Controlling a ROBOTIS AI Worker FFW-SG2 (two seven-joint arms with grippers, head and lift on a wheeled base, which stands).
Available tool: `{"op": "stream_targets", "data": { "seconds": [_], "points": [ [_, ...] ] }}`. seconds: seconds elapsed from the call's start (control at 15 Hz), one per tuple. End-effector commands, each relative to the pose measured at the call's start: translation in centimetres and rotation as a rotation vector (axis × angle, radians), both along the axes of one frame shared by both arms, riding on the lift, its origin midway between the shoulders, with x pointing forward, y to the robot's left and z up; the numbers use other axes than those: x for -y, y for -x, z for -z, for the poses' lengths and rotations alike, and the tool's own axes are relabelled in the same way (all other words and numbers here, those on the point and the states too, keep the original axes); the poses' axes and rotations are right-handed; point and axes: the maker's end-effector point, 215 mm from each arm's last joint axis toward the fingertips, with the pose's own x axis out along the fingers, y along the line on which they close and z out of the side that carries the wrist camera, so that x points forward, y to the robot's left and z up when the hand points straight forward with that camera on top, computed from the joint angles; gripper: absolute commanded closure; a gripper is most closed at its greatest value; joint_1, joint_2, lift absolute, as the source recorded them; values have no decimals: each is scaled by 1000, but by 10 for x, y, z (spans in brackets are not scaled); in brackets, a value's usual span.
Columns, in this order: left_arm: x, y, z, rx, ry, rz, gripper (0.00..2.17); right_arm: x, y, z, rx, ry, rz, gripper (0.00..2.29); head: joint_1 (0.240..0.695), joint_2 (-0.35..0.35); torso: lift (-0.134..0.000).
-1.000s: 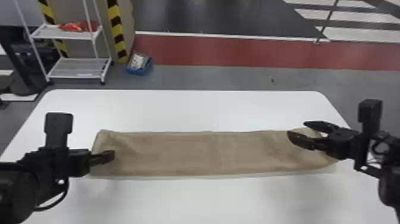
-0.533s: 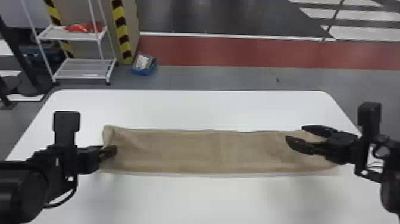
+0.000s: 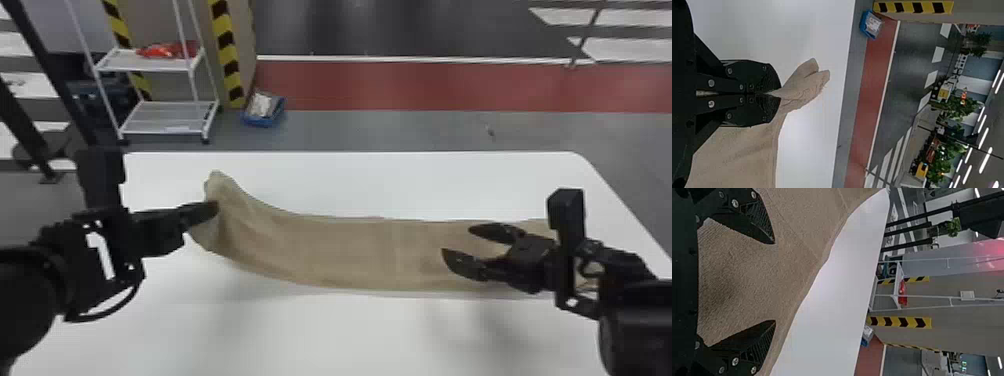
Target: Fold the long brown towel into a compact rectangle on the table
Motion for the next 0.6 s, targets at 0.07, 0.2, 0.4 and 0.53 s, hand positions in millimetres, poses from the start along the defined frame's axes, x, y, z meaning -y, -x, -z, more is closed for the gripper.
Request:
{"op": "stream_targets", "data": {
  "seconds": [0.07, 0.2, 0.4, 0.53],
  "points": [
    [27, 9, -62, 20, 208, 89, 1912, -61, -12, 10, 22, -39, -73, 370, 695, 40, -124],
    [48, 23, -97, 1, 331, 177, 1912, -91, -11, 27, -21, -49, -122, 1298, 695, 66, -124],
    [57, 37, -121, 13, 303, 217, 1912, -140, -10, 26, 18, -112, -162, 1899, 695, 83, -124],
    [55, 35, -121, 15, 299, 210, 1912, -163, -7, 32, 23, -139, -170, 1899, 695, 115, -124]
  ]
}}
